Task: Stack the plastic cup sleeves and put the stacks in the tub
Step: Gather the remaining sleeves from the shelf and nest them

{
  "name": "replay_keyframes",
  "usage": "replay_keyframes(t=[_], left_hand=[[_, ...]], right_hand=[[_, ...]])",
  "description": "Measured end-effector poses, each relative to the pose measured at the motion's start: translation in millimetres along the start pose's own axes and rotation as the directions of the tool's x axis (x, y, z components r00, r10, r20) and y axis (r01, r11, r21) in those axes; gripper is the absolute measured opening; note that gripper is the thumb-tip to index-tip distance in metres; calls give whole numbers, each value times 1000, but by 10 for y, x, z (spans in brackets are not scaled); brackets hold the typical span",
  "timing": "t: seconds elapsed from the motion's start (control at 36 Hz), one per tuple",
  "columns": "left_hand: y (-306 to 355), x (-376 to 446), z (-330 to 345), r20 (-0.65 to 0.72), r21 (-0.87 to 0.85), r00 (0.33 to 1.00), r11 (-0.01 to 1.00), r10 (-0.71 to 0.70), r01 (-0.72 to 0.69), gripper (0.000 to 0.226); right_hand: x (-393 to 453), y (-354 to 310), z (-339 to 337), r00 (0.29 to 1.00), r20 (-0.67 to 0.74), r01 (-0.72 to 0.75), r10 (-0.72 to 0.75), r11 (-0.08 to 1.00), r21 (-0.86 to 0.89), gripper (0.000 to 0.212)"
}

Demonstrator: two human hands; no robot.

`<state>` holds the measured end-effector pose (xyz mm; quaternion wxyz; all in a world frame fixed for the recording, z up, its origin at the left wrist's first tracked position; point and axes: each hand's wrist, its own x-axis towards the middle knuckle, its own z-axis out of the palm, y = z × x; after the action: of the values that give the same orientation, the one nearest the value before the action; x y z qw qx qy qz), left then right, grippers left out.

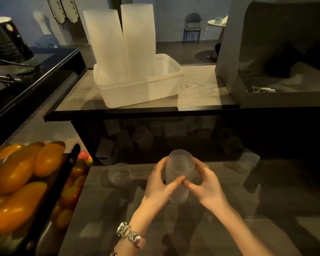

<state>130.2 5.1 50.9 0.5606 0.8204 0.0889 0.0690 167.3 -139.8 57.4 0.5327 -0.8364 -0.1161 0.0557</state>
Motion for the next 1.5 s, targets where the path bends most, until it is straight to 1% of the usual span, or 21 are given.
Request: replay_keyframes(t=[0.08,0.19,0.39,0.47,0.53,0.61,0.69,0.75,0.83,0.89,0.94,1.0,1.06,1.11,1.14,1.19,1.22,1.28,1.33,1.42,1.5], left_hand=[[-85,-35,29,-12,12,1000,1000,-13,13,64],[-144,-28,72,-15,-17,1000,1000,-25,25,65],[-190,4,64,-6,-10,1000,1000,-18,18,62],[-224,9,58,22,-8,999,999,-48,48,61],[-268,-9,54,42,1,996,997,-74,74,62],[-347,-55,36,45,20,993,994,-106,105,61],[-438,-107,17,47,2,992,993,-116,116,66],[-495,-134,-21,40,4,990,991,-134,134,69],[-598,-177,-142,16,21,982,982,-188,187,71],[-699,-203,-248,-50,20,981,982,-188,189,68],[-803,-224,-366,-144,-18,972,982,-187,187,64],[-898,-243,-492,-258,-67,942,976,-216,205,64],[-988,-247,-613,-377,-102,891,967,-255,234,67],[-1058,-219,-724,-448,-136,837,949,-315,284,72],[-1096,-191,-777,-458,-146,821,940,-340,308,76],[-1176,-125,-855,-431,-144,815,921,-388,363,84],[-1219,-90,-894,-409,-135,817,912,-407,387,89],[-1289,-12,-932,-381,-99,825,905,-418,413,94],[-1332,75,-960,-362,-78,823,895,-437,440,93],[-1353,181,-999,-326,-46,817,871,-475,489,86],[-1357,226,-996,-296,-61,823,870,-485,490,81]], right_hand=[[10,48,40,1000,6,-4,4,1000,-18,69],[6,117,40,1000,-8,-17,17,999,42,68],[-4,160,76,1000,-10,-15,16,998,68,67],[-41,200,101,998,16,-57,55,991,125,62],[-78,252,139,993,46,-112,106,982,151,65],[-114,344,162,981,78,-183,175,978,98,72],[-124,464,164,949,141,-292,281,955,59,77],[-152,549,180,912,195,-370,360,929,13,76],[-253,675,247,866,261,-430,426,902,-47,61],[-327,720,331,829,326,-457,455,886,-75,58],[-338,714,446,802,398,-446,446,889,-98,56],[-268,631,563,789,459,-413,407,906,-94,51],[-159,492,696,779,512,-394,362,918,-50,45],[-36,357,857,804,509,-352,308,936,-10,43],[38,309,949,824,495,-307,277,951,-21,44],[183,227,1132,846,471,-244,252,967,-79,48],[256,181,1225,849,465,-235,252,967,-94,52],[383,119,1395,847,471,-249,248,967,-62,61],[497,64,1561,837,469,-291,282,955,-55,68],[628,58,1786,817,459,-341,348,935,-101,75],[696,126,1902,816,489,-298,309,949,-102,68]])
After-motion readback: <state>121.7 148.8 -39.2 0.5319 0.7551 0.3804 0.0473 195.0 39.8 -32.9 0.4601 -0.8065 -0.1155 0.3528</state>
